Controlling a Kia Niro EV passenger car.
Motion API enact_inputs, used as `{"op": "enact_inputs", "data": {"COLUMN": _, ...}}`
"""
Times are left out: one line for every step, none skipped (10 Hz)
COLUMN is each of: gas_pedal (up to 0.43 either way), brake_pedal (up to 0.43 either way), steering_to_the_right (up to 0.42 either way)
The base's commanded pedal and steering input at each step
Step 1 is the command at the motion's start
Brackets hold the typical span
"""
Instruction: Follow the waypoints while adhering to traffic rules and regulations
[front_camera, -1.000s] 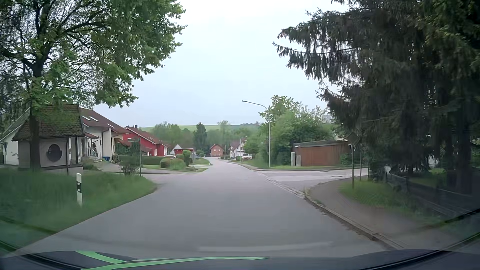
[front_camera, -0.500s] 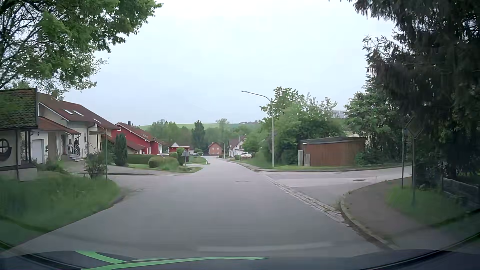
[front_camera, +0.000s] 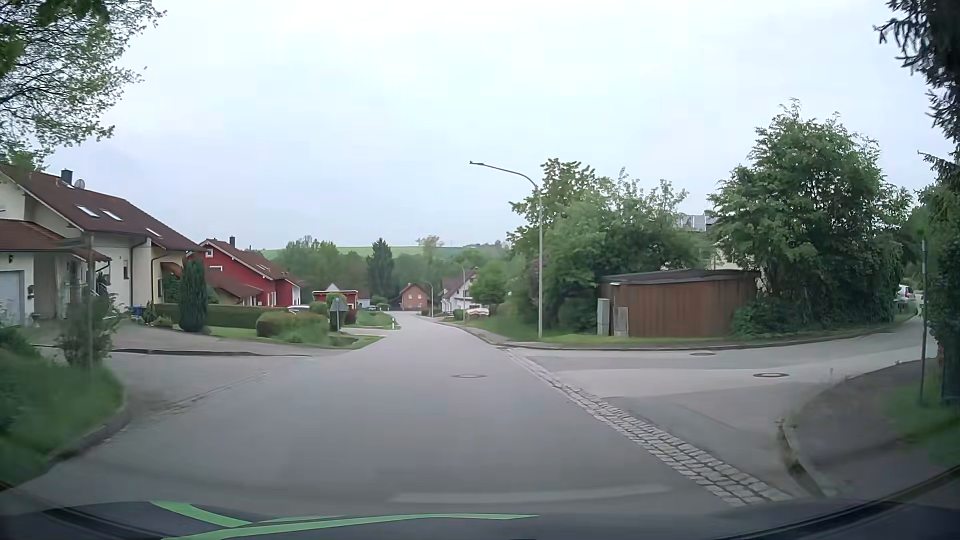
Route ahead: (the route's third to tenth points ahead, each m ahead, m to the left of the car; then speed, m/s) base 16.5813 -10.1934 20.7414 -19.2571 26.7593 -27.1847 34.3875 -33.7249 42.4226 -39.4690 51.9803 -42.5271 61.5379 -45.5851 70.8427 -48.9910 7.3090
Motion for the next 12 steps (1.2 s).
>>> {"op": "enact_inputs", "data": {"gas_pedal": 0.000, "brake_pedal": 0.305, "steering_to_the_right": 0.134}}
{"op": "enact_inputs", "data": {"gas_pedal": 0.000, "brake_pedal": 0.299, "steering_to_the_right": 0.167}}
{"op": "enact_inputs", "data": {"gas_pedal": 0.000, "brake_pedal": 0.293, "steering_to_the_right": 0.195}}
{"op": "enact_inputs", "data": {"gas_pedal": 0.000, "brake_pedal": 0.287, "steering_to_the_right": 0.223}}
{"op": "enact_inputs", "data": {"gas_pedal": 0.000, "brake_pedal": 0.280, "steering_to_the_right": 0.249}}
{"op": "enact_inputs", "data": {"gas_pedal": 0.000, "brake_pedal": 0.262, "steering_to_the_right": 0.267}}
{"op": "enact_inputs", "data": {"gas_pedal": 0.000, "brake_pedal": 0.250, "steering_to_the_right": 0.292}}
{"op": "enact_inputs", "data": {"gas_pedal": 0.000, "brake_pedal": 0.232, "steering_to_the_right": 0.316}}
{"op": "enact_inputs", "data": {"gas_pedal": 0.000, "brake_pedal": 0.226, "steering_to_the_right": 0.325}}
{"op": "enact_inputs", "data": {"gas_pedal": 0.000, "brake_pedal": 0.220, "steering_to_the_right": 0.338}}
{"op": "enact_inputs", "data": {"gas_pedal": 0.000, "brake_pedal": 0.195, "steering_to_the_right": 0.360}}
{"op": "enact_inputs", "data": {"gas_pedal": 0.000, "brake_pedal": 0.140, "steering_to_the_right": 0.369}}
